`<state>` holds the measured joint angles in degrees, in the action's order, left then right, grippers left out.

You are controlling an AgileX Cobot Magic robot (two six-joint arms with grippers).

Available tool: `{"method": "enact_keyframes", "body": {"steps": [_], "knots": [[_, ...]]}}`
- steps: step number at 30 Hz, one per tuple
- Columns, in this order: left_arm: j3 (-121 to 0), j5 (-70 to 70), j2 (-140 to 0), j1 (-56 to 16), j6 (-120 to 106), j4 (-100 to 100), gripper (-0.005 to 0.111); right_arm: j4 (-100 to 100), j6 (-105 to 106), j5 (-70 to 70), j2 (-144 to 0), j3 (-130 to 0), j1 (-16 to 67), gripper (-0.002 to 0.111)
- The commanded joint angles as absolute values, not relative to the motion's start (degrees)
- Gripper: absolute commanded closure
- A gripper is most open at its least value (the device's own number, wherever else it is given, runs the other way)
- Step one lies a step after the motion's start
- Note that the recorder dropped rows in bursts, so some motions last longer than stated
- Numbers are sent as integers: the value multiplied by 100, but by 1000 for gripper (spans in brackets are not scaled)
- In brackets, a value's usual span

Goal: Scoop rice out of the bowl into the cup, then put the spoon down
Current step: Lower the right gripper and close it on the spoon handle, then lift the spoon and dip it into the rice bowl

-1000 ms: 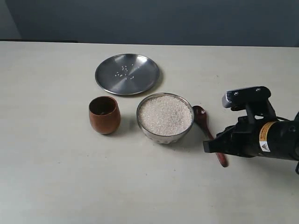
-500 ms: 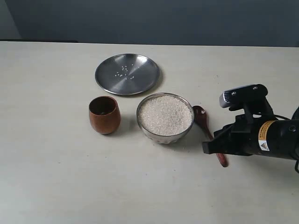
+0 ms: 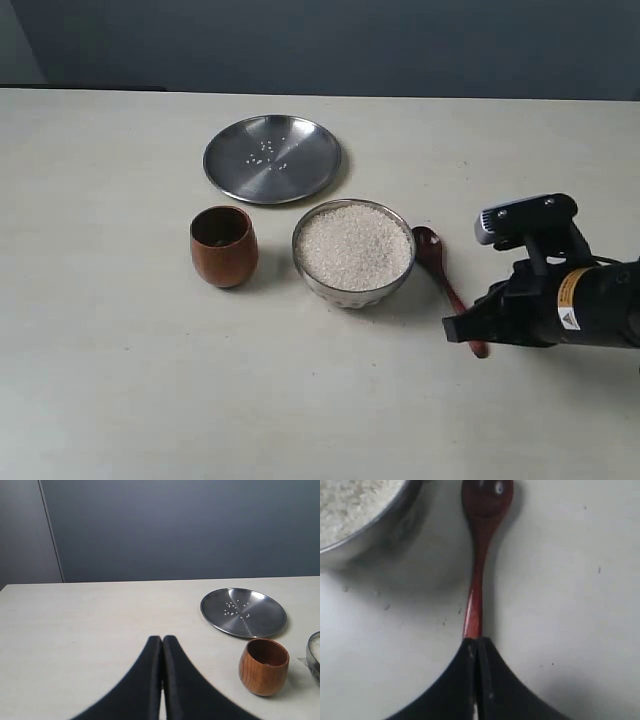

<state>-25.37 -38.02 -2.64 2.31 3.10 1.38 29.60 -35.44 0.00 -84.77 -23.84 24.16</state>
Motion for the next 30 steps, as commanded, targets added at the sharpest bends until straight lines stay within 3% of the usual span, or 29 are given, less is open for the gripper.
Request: {"method": "enact_keyframes", "body": {"steps": [1, 4, 6, 26, 27, 29, 30], "knots": [[-2564, -3791, -298, 244, 343, 139, 106, 2916, -3561, 33, -8593, -2375, 2404, 101], [-2564, -3791, -298, 244, 343, 139, 106, 2916, -3561, 33, -8690, -2375, 2404, 79], [-2564, -3791, -298, 244, 343, 139, 106, 2916, -3561, 0, -8755, -2375, 2407, 70], [-2564, -3791, -298, 244, 343, 139, 106, 2916, -3587, -460, -9441, -2375, 2417, 72], [-2564, -3791, -298, 244, 343, 139, 106, 2916, -3587, -473, -9466, -2375, 2417, 73], [-2564, -3791, -298, 244, 343, 139, 106, 2938, -3587, -473, -9524, -2375, 2417, 91], [-2564, -3791, -298, 244, 343, 139, 106, 2938, -3577, -473, -9554, -2375, 2417, 109]]}}
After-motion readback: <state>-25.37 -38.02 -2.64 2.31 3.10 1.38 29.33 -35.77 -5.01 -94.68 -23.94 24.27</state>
